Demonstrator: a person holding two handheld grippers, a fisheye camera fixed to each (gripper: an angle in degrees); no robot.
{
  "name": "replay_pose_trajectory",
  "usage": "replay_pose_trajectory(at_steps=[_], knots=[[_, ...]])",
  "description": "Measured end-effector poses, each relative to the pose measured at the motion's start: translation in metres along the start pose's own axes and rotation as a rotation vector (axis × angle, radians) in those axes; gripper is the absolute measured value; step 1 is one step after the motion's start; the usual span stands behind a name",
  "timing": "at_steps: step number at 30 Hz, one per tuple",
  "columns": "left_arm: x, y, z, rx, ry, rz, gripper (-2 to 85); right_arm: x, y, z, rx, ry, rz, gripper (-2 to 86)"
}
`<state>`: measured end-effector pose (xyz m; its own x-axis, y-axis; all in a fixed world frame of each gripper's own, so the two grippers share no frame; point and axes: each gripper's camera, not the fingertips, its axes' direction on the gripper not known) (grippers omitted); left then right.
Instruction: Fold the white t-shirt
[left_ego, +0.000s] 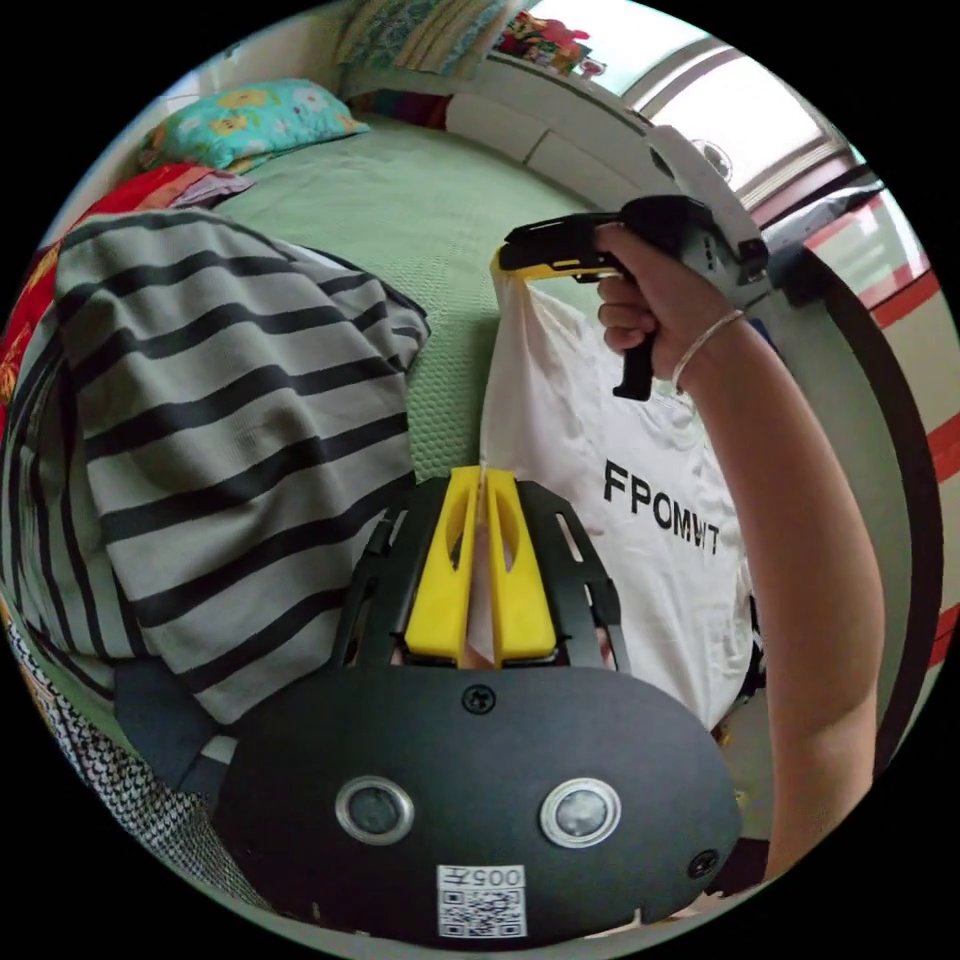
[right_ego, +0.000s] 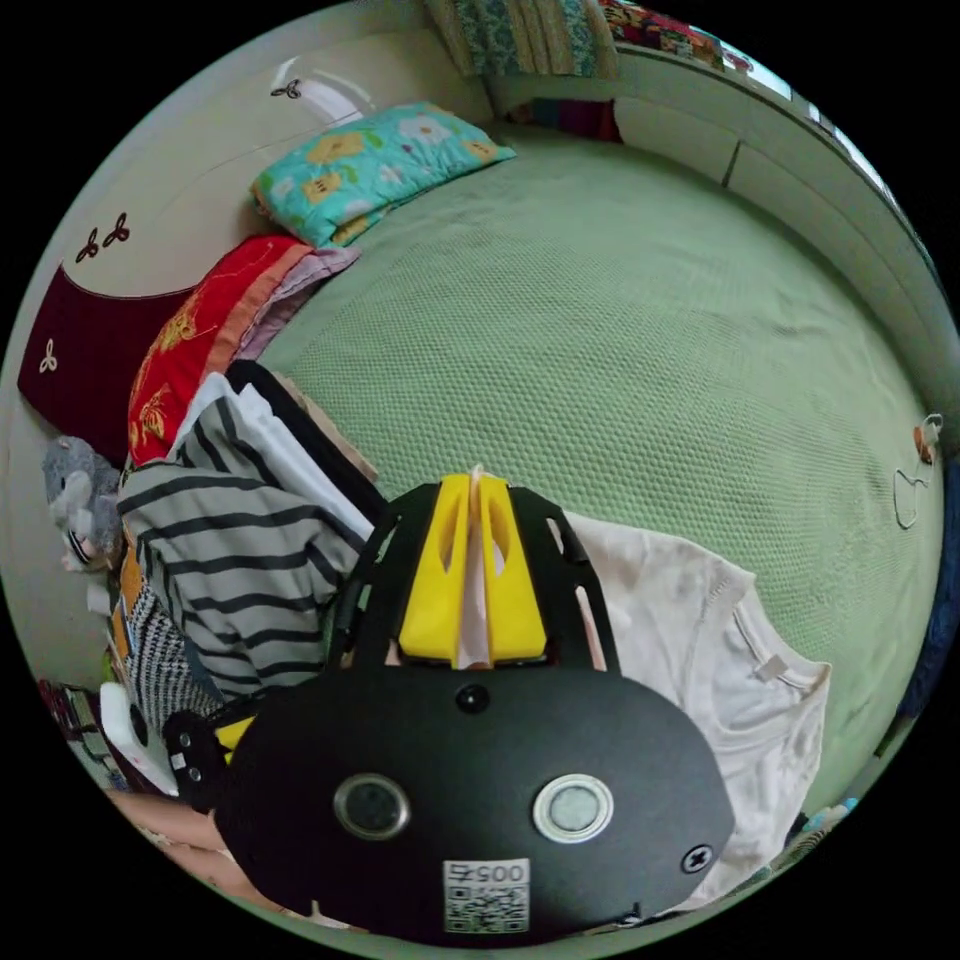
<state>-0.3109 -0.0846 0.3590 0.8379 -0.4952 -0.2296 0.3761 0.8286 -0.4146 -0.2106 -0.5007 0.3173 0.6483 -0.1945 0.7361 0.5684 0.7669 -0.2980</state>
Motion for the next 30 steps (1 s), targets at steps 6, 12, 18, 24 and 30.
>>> replay_pose_trajectory(at_steps=[6,12,18,24,30], knots=[[-0.001,0.010,-0.005,0.062,-0.056,-0.070,-0.3,0.011,0.024,0.003,0.084,-0.151,0.080,4.2],[0.029,0.022,-0.005,0.081,-0.023,0.040,-0.6,-0.022,0.099,-0.062,0.290,0.098,-0.093,6.8],[0.074,0.054,-0.006,0.084,-0.053,0.153,-0.6,-0.039,0.184,-0.075,0.217,0.174,-0.039,8.4],[0.119,0.088,0.015,0.021,-0.083,0.219,-0.6,-0.051,0.311,-0.044,0.068,0.231,0.166,7.5],[0.151,0.127,0.044,-0.013,-0.236,0.202,-0.7,-0.052,0.362,-0.026,0.048,0.205,0.262,5.8]])
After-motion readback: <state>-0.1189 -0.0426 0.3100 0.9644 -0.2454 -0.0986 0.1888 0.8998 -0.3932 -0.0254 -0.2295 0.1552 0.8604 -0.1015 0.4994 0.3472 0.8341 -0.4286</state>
